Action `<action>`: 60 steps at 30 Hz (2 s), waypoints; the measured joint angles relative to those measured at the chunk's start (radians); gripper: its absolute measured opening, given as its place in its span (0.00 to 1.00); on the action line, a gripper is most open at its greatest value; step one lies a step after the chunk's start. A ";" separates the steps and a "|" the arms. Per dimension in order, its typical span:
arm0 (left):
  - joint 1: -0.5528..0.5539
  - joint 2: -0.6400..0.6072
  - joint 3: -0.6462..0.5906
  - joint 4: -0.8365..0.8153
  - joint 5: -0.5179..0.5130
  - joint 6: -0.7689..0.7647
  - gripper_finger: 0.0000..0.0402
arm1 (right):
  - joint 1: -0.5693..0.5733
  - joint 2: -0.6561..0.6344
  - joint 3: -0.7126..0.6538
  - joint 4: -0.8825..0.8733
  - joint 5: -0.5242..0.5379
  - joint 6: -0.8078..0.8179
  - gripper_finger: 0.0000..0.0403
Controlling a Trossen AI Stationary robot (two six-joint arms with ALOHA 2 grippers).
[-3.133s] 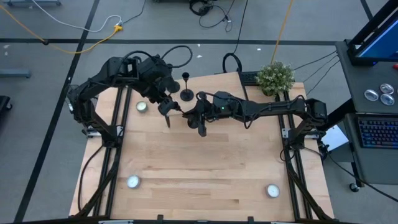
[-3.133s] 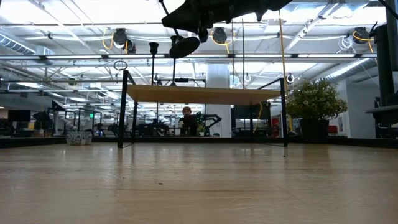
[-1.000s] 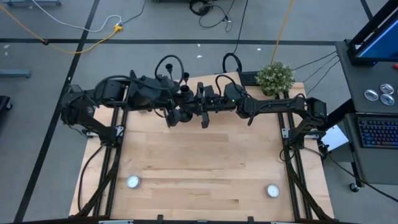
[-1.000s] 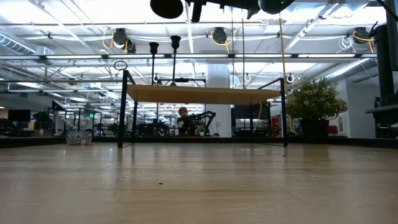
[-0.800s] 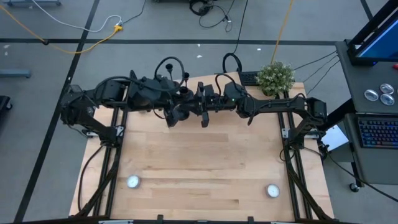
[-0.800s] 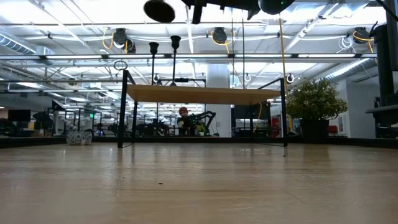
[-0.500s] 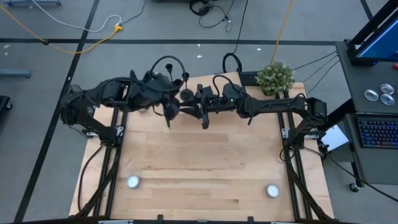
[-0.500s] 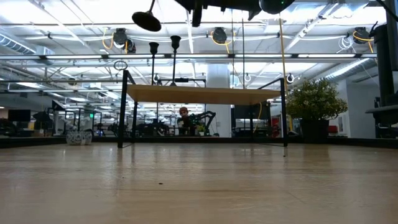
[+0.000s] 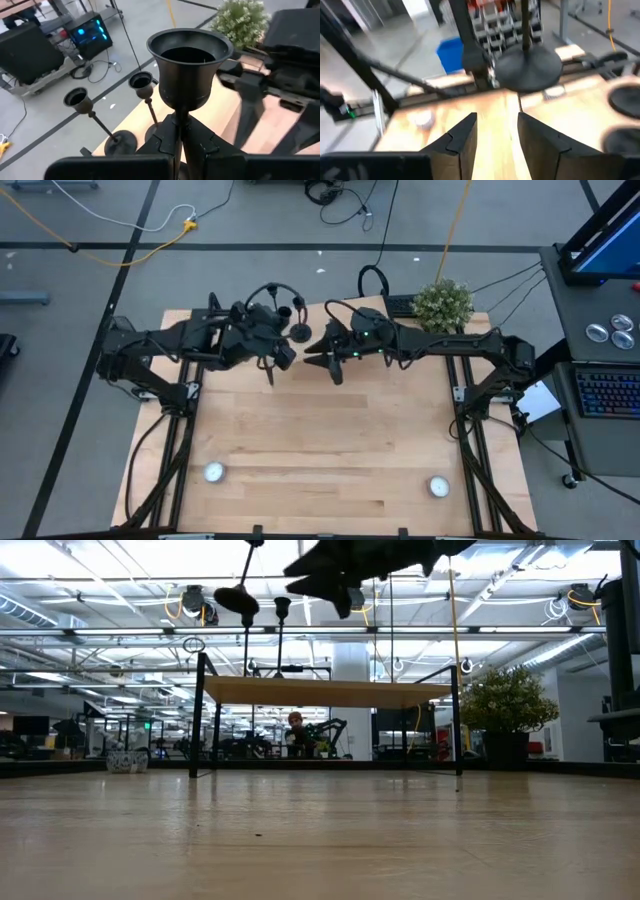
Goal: Pick & Place candle stick holders
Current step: Put the candle holder on the shelf
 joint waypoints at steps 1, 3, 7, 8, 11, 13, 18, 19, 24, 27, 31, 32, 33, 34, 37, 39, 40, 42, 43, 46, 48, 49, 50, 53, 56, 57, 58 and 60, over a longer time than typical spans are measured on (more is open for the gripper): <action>-0.002 -0.007 -0.026 0.038 -0.010 -0.001 0.03 | -0.002 -0.014 0.000 -0.038 0.000 -0.022 0.32; -0.002 -0.025 -0.086 0.112 -0.025 -0.006 0.03 | -0.006 -0.047 0.000 -0.106 0.000 -0.064 0.31; -0.003 -0.064 -0.204 0.240 -0.039 -0.026 0.03 | -0.009 -0.122 -0.026 -0.164 0.008 -0.124 0.29; -0.002 -0.076 -0.233 0.262 -0.050 -0.034 0.03 | -0.009 -0.140 -0.038 -0.158 0.024 -0.133 0.28; -0.007 -0.096 -0.306 0.318 -0.085 -0.073 0.03 | -0.009 -0.223 -0.109 -0.160 0.080 -0.158 0.28; -0.009 -0.099 -0.350 0.345 -0.109 -0.091 0.03 | -0.009 -0.282 -0.164 -0.149 0.124 -0.184 0.28; -0.005 -0.105 -0.439 0.458 -0.141 -0.100 0.03 | -0.009 -0.441 -0.310 -0.156 0.165 -0.255 0.27; -0.001 -0.104 -0.456 0.476 -0.142 -0.100 0.03 | -0.009 -0.473 -0.337 -0.157 0.165 -0.272 0.27; 0.005 -0.104 -0.505 0.493 -0.243 -0.138 0.03 | -0.009 -0.629 -0.470 -0.102 0.165 -0.332 0.27; 0.006 -0.103 -0.525 0.492 -0.274 -0.159 0.03 | -0.009 -0.712 -0.546 -0.007 0.166 -0.333 0.27; 0.021 -0.103 -0.543 0.512 -0.274 -0.172 0.03 | -0.009 -0.791 -0.633 0.127 0.180 -0.333 0.27; 0.026 -0.103 -0.554 0.512 -0.275 -0.180 0.03 | -0.009 -0.805 -0.647 0.152 0.193 -0.333 0.27; 0.032 -0.103 -0.564 0.512 -0.275 -0.186 0.03 | -0.009 -0.820 -0.661 0.169 0.206 -0.333 0.27; 0.039 -0.103 -0.574 0.519 -0.275 -0.193 0.03 | -0.009 -0.832 -0.673 0.184 0.219 -0.333 0.26; 0.058 -0.103 -0.605 0.564 -0.285 -0.205 0.03 | -0.009 -0.857 -0.694 0.195 0.247 -0.333 0.26; 0.070 -0.103 -0.618 0.586 -0.283 -0.201 0.03 | -0.009 -0.863 -0.696 0.196 0.247 -0.333 0.26; 0.077 -0.103 -0.621 0.590 -0.281 -0.197 0.03 | -0.009 -0.864 -0.696 0.197 0.246 -0.333 0.26; 0.088 -0.103 -0.626 0.594 -0.275 -0.197 0.03 | -0.009 -0.865 -0.696 0.196 0.246 -0.333 0.26; 0.091 -0.103 -0.629 0.594 -0.275 -0.197 0.03 | -0.009 -0.865 -0.696 0.196 0.246 -0.333 0.26; 0.098 -0.102 -0.630 0.595 -0.272 -0.201 0.03 | -0.009 -0.865 -0.696 0.196 0.250 -0.333 0.26; 0.102 -0.102 -0.630 0.596 -0.261 -0.207 0.04 | -0.009 -0.865 -0.696 0.196 0.273 -0.333 0.26; 0.104 -0.102 -0.630 0.596 -0.253 -0.209 0.05 | -0.009 -0.865 -0.696 0.196 0.286 -0.333 0.26; 0.106 -0.102 -0.630 0.594 -0.243 -0.209 0.05 | -0.009 -0.865 -0.696 0.196 0.296 -0.333 0.26; 0.118 -0.095 -0.629 0.595 -0.230 -0.217 0.05 | -0.009 -0.865 -0.696 0.196 0.301 -0.333 0.26; 0.126 -0.093 -0.629 0.593 -0.216 -0.221 0.06 | -0.009 -0.865 -0.696 0.196 0.300 -0.333 0.26; 0.129 -0.094 -0.629 0.592 -0.210 -0.221 0.06 | -0.009 -0.865 -0.696 0.196 0.300 -0.333 0.26; 0.131 -0.094 -0.629 0.591 -0.205 -0.220 0.06 | -0.009 -0.864 -0.696 0.196 0.300 -0.333 0.26; 0.132 -0.094 -0.628 0.590 -0.196 -0.219 0.06 | -0.009 -0.864 -0.696 0.196 0.300 -0.333 0.26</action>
